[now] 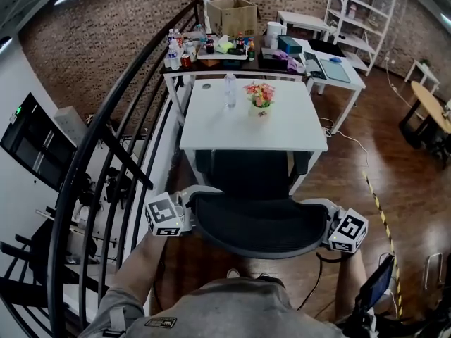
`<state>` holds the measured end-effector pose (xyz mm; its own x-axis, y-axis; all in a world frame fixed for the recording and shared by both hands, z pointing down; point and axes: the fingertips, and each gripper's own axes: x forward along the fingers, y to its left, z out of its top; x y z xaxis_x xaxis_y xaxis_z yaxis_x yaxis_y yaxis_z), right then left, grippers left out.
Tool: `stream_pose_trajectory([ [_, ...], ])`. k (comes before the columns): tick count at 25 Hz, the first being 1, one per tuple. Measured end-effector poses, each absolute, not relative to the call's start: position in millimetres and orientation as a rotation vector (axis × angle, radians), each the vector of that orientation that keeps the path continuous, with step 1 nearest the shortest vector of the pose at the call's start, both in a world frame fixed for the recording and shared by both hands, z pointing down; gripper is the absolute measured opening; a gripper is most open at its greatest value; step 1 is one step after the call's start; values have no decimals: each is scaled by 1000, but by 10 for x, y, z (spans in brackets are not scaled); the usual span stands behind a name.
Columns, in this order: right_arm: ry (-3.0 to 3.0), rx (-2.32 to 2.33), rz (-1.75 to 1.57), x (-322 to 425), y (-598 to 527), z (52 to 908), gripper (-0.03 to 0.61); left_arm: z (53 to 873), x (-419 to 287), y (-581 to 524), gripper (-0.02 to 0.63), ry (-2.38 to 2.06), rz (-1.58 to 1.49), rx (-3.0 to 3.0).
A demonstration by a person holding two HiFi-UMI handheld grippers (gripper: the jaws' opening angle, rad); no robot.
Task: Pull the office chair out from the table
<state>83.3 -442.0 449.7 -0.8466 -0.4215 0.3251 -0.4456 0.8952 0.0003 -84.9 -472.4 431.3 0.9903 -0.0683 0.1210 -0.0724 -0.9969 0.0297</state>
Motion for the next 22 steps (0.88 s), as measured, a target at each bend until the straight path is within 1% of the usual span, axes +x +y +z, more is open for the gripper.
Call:
stream_pose_trajectory([
  [7,-2750,606,108,828,-4002,4503,173,4323,-856,-4319,198,-127,184,3087],
  [22,-2764,544,61,1079,-3198,4484,173,4252,-601,-3441,202,-240,190,3084],
])
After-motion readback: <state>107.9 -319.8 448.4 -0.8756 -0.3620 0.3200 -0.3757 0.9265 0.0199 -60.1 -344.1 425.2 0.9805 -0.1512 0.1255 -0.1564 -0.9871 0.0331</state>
